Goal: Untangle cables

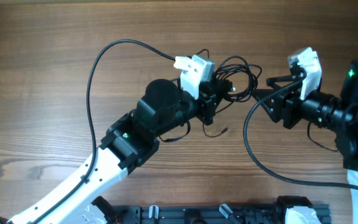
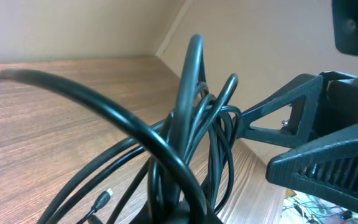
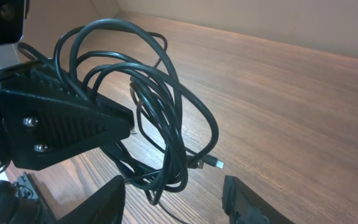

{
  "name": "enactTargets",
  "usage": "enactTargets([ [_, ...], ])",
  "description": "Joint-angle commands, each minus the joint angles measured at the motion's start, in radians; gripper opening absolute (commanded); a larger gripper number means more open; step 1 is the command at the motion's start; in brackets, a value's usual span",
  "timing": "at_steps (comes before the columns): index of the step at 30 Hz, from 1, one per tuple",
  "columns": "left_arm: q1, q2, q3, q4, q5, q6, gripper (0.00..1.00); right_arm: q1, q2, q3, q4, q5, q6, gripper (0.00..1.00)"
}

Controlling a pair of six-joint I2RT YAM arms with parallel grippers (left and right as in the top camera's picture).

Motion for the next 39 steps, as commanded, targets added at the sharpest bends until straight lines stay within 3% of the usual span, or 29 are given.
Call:
enactTargets([
  [1, -0.005, -0.003, 0.010, 0.021, 0.020, -0.078, 0.04, 0.001, 0.002, 0.000, 0.006, -0.061, -0.009, 0.44],
  [10, -0.036, -0.003, 0.010, 0.038, 0.034, -0.122, 0.04, 0.001, 0.002, 0.000, 0.011, -0.061, 0.018, 0.41],
  [14, -0.042, -0.003, 0.010, 0.039, 0.035, -0.122, 0.04, 0.001, 0.002, 0.000, 0.012, -0.061, 0.022, 0.25],
  [17, -0.041, -0.003, 0.010, 0.039, 0.026, -0.122, 0.04, 0.001, 0.002, 0.000, 0.011, -0.061, 0.021, 0.05],
  [21, -0.040, -0.003, 0.010, 0.033, -0.106, -0.145, 0.04, 0.001, 0.002, 0.000, -0.010, -0.061, 0.021, 0.04],
  [26, -0.015, -0.003, 0.010, -0.074, -0.375, -0.439, 0.04, 0.001, 0.001, 0.000, -0.024, -0.061, 0.021, 0.04],
  [31, 0.067, -0.003, 0.010, -0.163, -0.357, -0.658, 0.04, 0.001, -0.013, 0.000, -0.006, -0.063, 0.074, 0.04],
  [34, 0.089, -0.003, 0.010, -0.161, -0.299, -0.682, 0.04, 0.001, -0.016, 0.000, 0.010, -0.012, 0.143, 0.04],
  [39, 0.096, -0.011, 0.010, -0.145, -0.240, -0.681, 0.04, 0.001, -0.016, 0.000, 0.006, 0.251, 0.343, 0.04],
])
